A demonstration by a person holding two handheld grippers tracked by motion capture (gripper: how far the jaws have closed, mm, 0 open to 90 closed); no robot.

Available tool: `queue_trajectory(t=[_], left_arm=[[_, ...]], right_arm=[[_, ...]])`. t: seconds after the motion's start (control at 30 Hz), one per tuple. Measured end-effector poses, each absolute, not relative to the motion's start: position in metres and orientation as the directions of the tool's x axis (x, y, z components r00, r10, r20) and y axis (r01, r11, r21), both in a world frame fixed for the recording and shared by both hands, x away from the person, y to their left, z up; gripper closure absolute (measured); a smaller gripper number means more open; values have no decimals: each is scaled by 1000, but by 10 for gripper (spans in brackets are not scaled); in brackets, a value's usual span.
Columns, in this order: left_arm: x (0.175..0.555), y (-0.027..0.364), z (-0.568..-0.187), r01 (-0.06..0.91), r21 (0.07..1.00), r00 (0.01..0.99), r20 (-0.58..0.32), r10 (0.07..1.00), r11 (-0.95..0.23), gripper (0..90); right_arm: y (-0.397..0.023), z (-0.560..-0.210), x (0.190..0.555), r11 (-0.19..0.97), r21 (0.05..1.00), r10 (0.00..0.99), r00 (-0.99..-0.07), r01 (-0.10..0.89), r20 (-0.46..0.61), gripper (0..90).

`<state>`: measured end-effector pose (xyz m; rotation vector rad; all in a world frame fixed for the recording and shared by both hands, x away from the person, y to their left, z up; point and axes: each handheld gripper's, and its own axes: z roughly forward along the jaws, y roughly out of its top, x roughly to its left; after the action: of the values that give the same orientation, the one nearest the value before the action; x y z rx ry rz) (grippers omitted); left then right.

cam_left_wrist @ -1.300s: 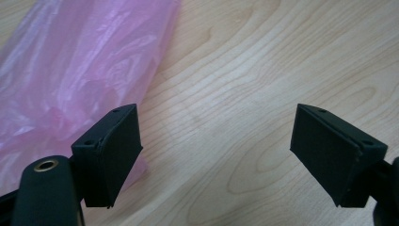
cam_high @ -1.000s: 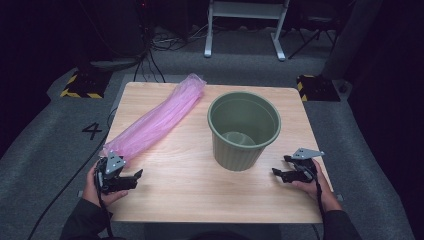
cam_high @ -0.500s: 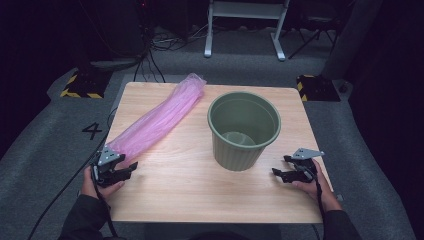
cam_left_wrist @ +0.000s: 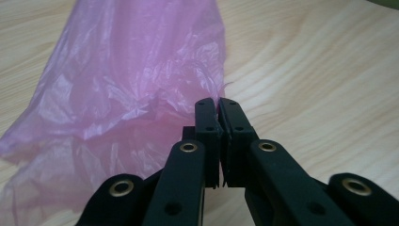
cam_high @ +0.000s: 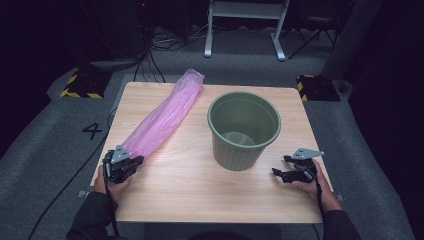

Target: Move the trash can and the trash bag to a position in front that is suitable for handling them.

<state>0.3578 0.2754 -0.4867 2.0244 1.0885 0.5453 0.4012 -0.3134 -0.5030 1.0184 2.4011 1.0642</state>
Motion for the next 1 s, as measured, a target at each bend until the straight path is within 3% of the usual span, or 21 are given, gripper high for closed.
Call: queue_trajectory(t=[0.23, 0.5, 0.73, 0.87, 1.0], left_arm=[[350, 237, -484, 486, 782, 631, -4, 776, -390, 882], [342, 190, -486, 457, 751, 689, 39, 723, -476, 876], [339, 160, -486, 422, 745, 727, 61, 683, -516, 814], [339, 148, -487, 412, 743, 751, 52, 659, -528, 737], [334, 137, -484, 407, 731, 765, 54, 642, -547, 413]], right_arm=[[-313, -503, 401, 468, 743, 720, -694, 479, -5, 222], [-313, -503, 402, 468, 743, 719, -695, 479, -5, 222], [-313, -503, 402, 468, 743, 720, -694, 479, -6, 221], [-313, -503, 401, 467, 743, 722, -692, 480, -6, 222], [-313, -503, 401, 467, 743, 722, -692, 480, -7, 222]])
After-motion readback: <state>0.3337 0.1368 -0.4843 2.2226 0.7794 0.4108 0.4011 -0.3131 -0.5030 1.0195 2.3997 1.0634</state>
